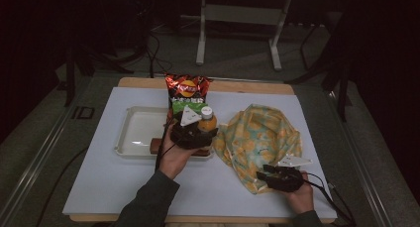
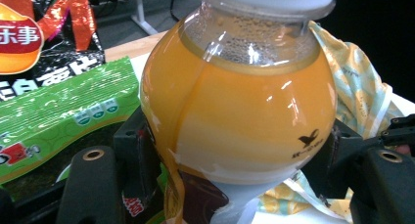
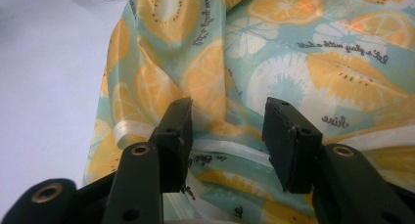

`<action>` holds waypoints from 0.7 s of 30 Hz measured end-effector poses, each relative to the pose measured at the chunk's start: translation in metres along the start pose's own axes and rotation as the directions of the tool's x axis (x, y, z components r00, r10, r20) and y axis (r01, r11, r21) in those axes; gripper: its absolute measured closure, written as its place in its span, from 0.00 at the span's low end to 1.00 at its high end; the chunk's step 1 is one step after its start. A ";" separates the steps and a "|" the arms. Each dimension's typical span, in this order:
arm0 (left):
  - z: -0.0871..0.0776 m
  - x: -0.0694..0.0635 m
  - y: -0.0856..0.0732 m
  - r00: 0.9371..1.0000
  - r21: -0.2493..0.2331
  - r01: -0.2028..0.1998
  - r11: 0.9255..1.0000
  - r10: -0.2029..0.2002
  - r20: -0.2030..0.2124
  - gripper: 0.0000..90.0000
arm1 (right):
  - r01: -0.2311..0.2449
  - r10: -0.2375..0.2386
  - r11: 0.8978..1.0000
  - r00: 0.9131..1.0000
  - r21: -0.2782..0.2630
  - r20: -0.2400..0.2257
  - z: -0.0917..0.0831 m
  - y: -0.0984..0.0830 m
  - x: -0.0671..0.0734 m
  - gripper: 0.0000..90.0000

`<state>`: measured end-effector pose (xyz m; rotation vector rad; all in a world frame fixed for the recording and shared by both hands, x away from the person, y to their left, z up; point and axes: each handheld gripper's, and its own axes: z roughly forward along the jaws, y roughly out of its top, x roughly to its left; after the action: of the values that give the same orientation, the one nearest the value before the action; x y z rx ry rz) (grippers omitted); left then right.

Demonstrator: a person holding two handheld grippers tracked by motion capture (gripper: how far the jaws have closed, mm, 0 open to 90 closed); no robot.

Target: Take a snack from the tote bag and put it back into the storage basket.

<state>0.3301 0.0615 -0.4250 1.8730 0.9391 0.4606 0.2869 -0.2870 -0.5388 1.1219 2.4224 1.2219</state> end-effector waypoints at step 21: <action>-0.018 0.019 -0.005 0.999 -0.015 0.027 1.000 -0.028 -0.040 0.36 | -0.001 0.001 1.000 1.000 -0.001 0.000 0.000 0.000 0.000 0.60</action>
<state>0.3284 0.0882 -0.4227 1.8418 0.9843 0.4889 0.2868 -0.2868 -0.5389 1.1231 2.4211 1.2228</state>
